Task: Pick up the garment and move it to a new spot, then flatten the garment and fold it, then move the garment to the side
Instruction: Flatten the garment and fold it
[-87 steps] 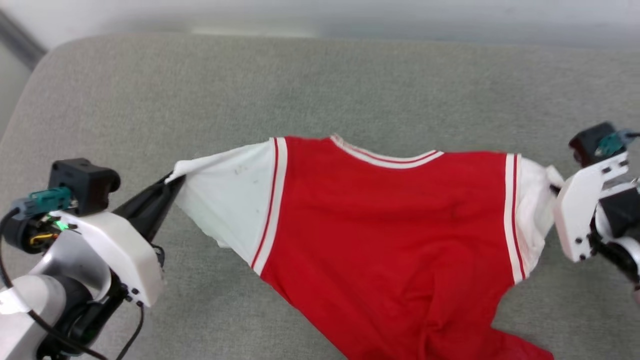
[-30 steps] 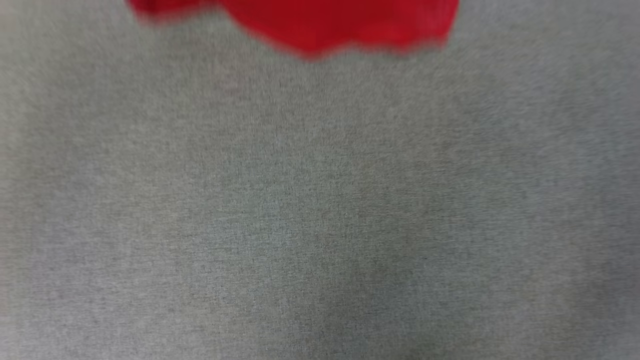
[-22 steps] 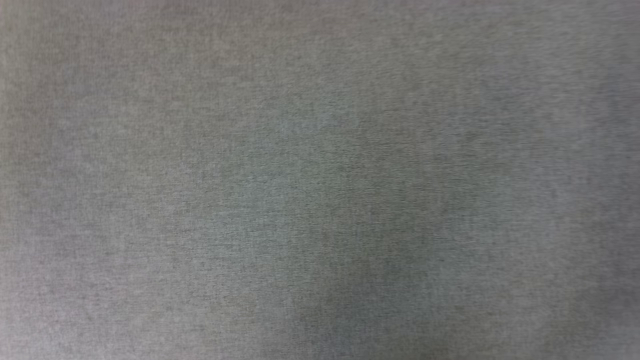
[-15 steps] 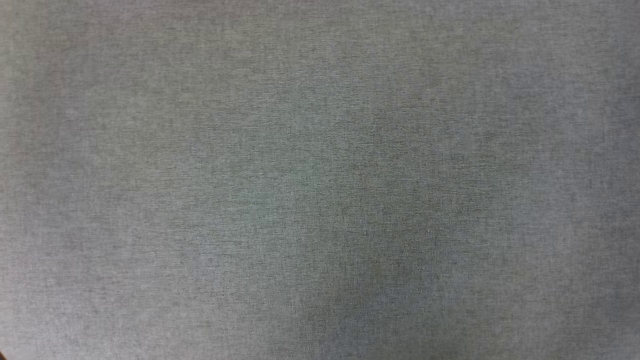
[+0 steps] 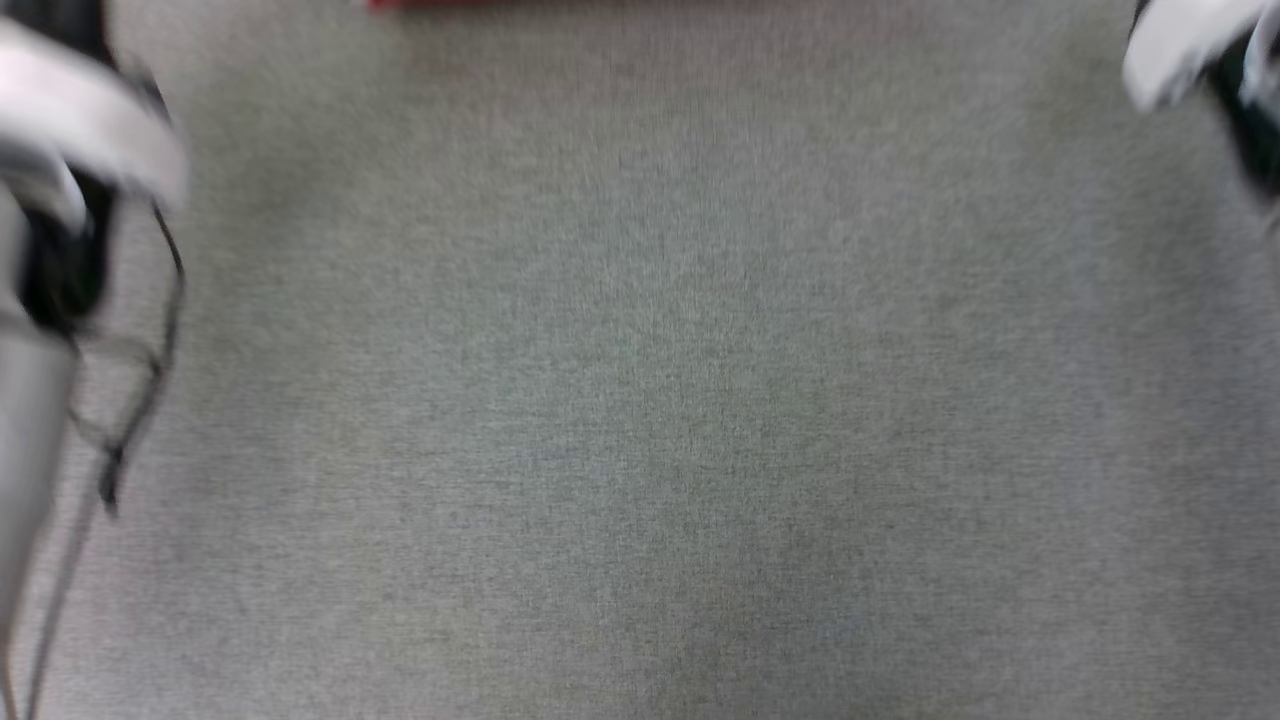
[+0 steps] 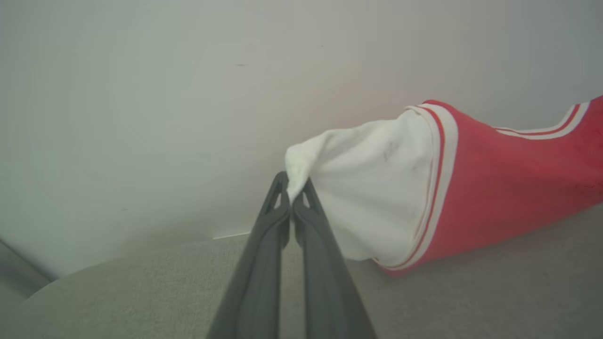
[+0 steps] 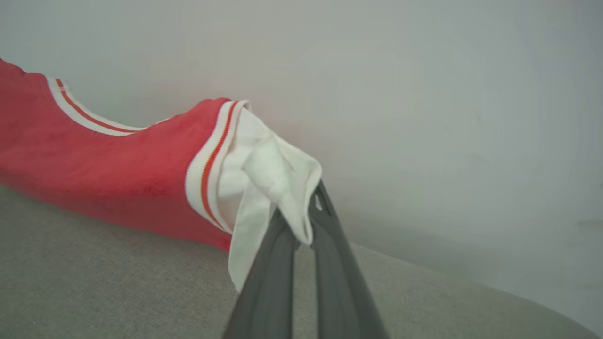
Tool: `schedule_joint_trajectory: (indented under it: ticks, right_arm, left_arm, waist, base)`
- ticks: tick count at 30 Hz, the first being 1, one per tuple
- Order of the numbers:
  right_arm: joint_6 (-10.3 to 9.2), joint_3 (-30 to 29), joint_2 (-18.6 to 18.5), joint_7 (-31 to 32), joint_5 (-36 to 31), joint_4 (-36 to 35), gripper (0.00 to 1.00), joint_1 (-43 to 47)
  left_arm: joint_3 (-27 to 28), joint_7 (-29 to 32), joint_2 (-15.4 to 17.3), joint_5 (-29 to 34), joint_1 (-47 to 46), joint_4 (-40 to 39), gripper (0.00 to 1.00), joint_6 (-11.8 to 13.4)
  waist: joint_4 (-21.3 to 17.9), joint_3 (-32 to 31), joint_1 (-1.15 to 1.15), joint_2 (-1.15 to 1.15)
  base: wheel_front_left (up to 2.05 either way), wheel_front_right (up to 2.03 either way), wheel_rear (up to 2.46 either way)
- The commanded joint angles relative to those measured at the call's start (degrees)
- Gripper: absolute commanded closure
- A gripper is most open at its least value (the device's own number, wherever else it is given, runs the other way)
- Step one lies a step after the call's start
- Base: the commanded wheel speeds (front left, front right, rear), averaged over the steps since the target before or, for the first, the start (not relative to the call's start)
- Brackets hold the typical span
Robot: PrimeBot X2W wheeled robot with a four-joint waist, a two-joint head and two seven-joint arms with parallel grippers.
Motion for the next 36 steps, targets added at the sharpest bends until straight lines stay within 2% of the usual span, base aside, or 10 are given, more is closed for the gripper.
schedule_joint_trajectory:
  ticks: [1, 10, 19, 36]
  right_arm:
    - [-0.07, 0.6, -0.8, 0.2, 1.6, -0.9, 1.00, 2.3]
    - [-0.08, 11.3, -10.4, 4.4, 13.9, -9.6, 1.00, 20.1]
    - [-0.08, 19.3, -19.0, 8.4, 18.3, -16.0, 1.00, 32.6]
    - [-0.08, 26.3, -27.6, 17.0, 26.0, -24.3, 1.00, 47.8]
  left_arm:
    - [0.2, -0.3, 0.4, -0.4, 2.5, -0.6, 1.00, 0.4]
    - [2.0, -0.5, 3.0, -2.9, 26.6, -6.7, 1.00, 2.7]
    - [1.0, 0.0, 5.2, -5.0, 43.8, -11.1, 1.00, 4.8]
    - [-2.8, 3.4, 6.1, -7.8, 62.6, -19.9, 1.00, 8.5]
  waist:
    - [0.0, -2.8, 0.00, 0.00]
    - [-0.6, -11.3, 0.00, 0.00]
    - [-0.5, -17.6, 0.00, 0.00]
    - [-2.1, -25.1, 0.00, 0.00]
  base:
    - [0.00, 0.00, 0.00]
    - [0.00, 0.00, 0.00]
    - [0.00, 0.00, 0.00]
    - [0.00, 0.00, 0.00]
